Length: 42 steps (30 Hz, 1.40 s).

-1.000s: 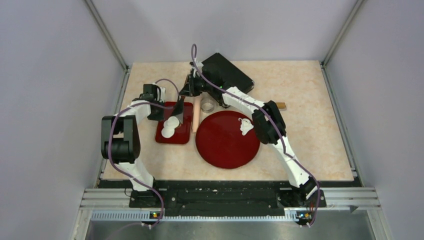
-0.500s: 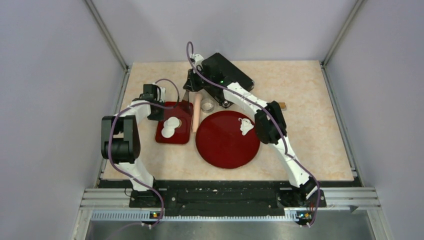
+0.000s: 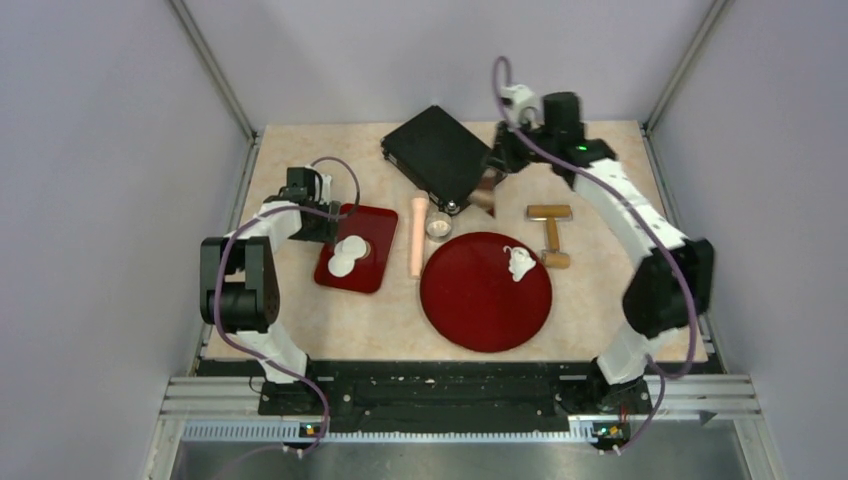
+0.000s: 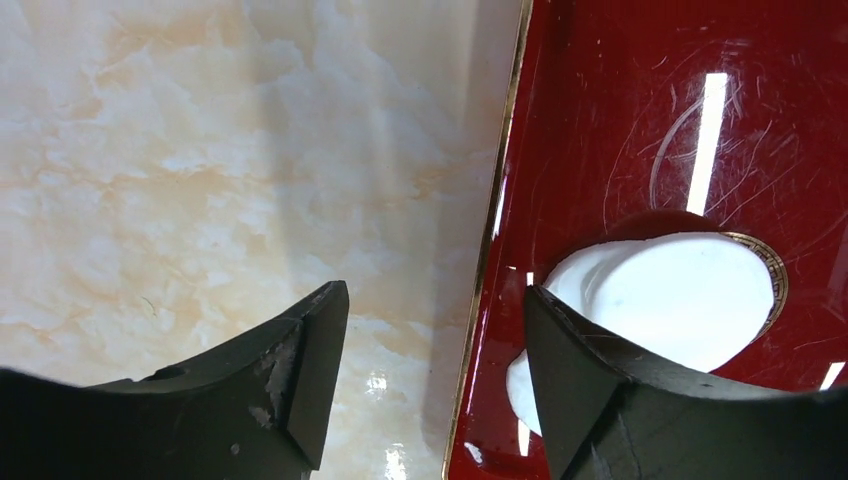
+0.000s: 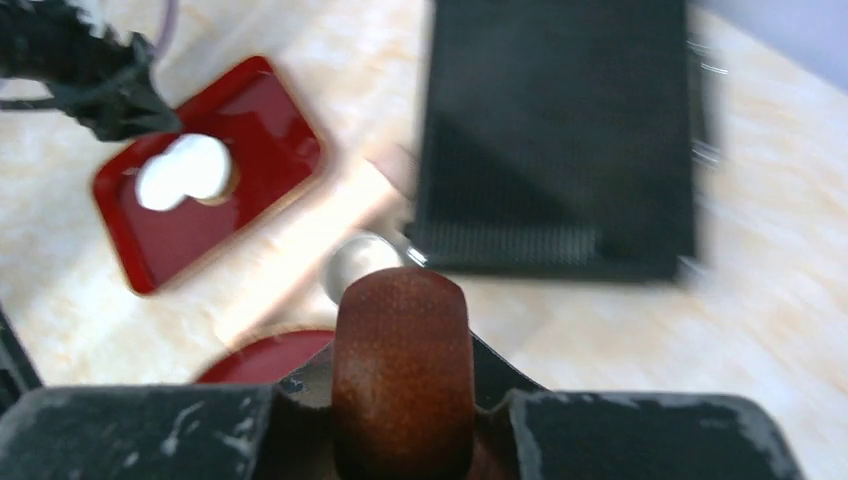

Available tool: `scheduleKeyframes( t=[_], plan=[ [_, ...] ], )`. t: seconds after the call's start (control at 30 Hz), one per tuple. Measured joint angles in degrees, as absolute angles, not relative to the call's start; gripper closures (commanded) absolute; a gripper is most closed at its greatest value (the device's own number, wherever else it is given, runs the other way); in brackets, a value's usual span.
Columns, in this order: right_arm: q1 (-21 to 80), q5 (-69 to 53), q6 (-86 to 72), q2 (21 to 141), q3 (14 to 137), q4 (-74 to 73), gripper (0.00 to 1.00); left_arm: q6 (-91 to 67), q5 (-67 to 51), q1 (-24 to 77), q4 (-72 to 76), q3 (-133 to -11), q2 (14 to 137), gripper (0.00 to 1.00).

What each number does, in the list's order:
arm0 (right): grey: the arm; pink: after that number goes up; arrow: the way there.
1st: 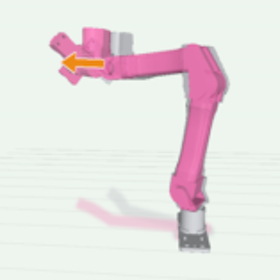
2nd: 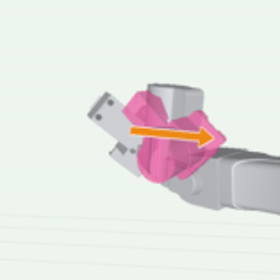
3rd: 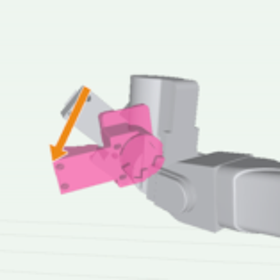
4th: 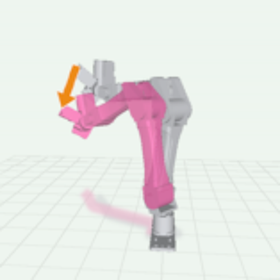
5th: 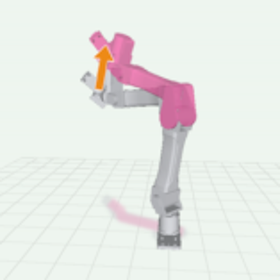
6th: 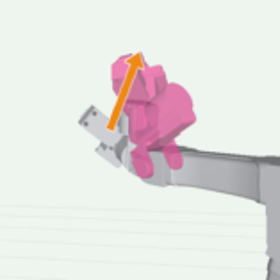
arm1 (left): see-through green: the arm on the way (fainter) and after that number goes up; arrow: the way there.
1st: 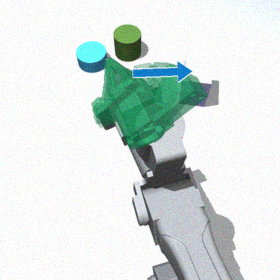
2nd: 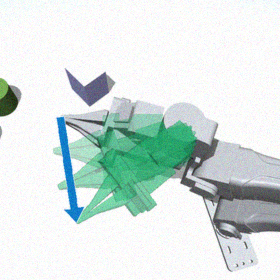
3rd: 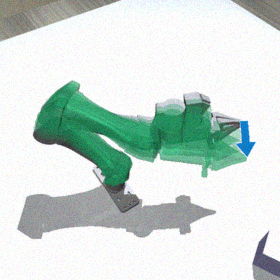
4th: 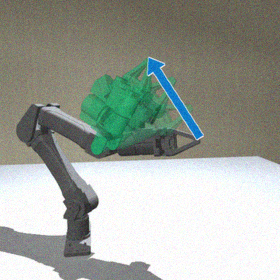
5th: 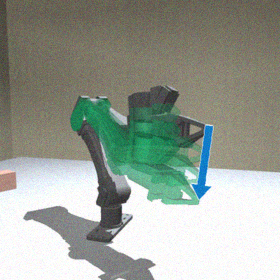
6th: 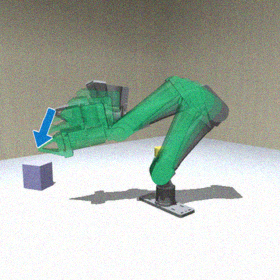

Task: Roll out the dumpling wrappers from the dough

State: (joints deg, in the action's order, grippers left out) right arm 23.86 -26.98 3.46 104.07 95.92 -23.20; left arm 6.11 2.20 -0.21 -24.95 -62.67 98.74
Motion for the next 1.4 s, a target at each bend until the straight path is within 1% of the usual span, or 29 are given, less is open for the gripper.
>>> scheduleKeyframes(
  t=[0.07,0.13,0.2,0.23,0.33,0.47,0.53,0.63,0.7,0.73,0.83,0.93,1.1,1.17,1.23,1.27,1.3,1.4],
  plan=[
    [17.76,-28.16,5.89,95.55,89.03,-23.73,1.0,5.96,2.68,-0.21,-25.23,-63.26,98.74,0.3],
    [10.55,-28.86,8.69,86.8,82.3,-23.97,1.0,5.85,2.96,-0.21,-25.69,-64.16,98.74,0.25],
    [6.24,-28.01,11.6,80.09,77.12,-24.05,1.0,5.65,3.09,-0.21,-25.78,-65.32,98.74,0.16],
    [4.78,-26.7,13.87,75.75,73.14,-23.4,1.0,5.61,3.09,-0.21,-25.78,-65.84,98.72,0.08],
    [4.12,-20.73,21.04,62.63,59.77,-20.88,1.0,5.13,2.83,-0.21,-25.85,-66.87,97.69,0.03],
    [4.32,-13.3,29.56,49.69,42.72,-15.14,1.0,4.8,1.78,-0.36,-26.89,-67.35,93.32,0.01],
    [4.08,-10.83,33.15,46.41,35.46,-11.79,1.0,4.84,0.19,-0.69,-27.03,-67.4,90.26,0.01],
    [3.79,-9.63,37.69,43.16,27.35,-8.03,1.0,5.13,-2.17,-1.37,-26.76,-67.22,86.17,0.01],
    [3.68,-9.72,40.82,41.19,24.16,-6.85,1.0,5.52,-4.1,-2.44,-26.46,-66.59,84.05,0.01],
    [3.64,-9.78,42.48,40.47,23.33,-6.42,0.98,5.69,-5.02,-3.18,-26.37,-66.15,83.37,0.01],
    [3.62,-10.66,47.72,38.76,22.61,-5.74,0.79,5.74,-6.92,-5.15,-26.35,-65.06,83.0,0.01],
    [3.57,-13.06,53.1,36.95,22.59,-9.15,0.63,5.74,-8.56,-6.76,-26.7,-64.05,83.02,0.01],
    [3.57,-19.0,60.97,35.07,22.61,-21.3,0.43,5.72,-10.66,-8.1,-26.61,-63.92,83.02,0.01],
    [3.57,-21.04,63.35,34.57,23.07,-27.24,0.27,5.72,-11.22,-8.4,-26.61,-63.9,83.02,0.01],
    [3.57,-23.53,65.73,34.3,25.36,-34.89,0.15,5.72,-11.7,-8.58,-26.61,-63.9,83.02,0.01],
    [3.57,-24.67,66.54,34.2,26.89,-38.35,0.11,5.72,-12.05,-8.75,-26.59,-63.9,83.02,0.01],
    [3.57,-26.2,67.51,34.15,29.21,-42.41,0.02,5.72,-12.43,-8.95,-26.61,-63.9,83.02,0.01],
    [3.57,-31.24,68.12,34.15,39.64,-53.45,0.01,5.72,-13.02,-9.47,-26.59,-63.9,83.0,0.01]
  ],
)
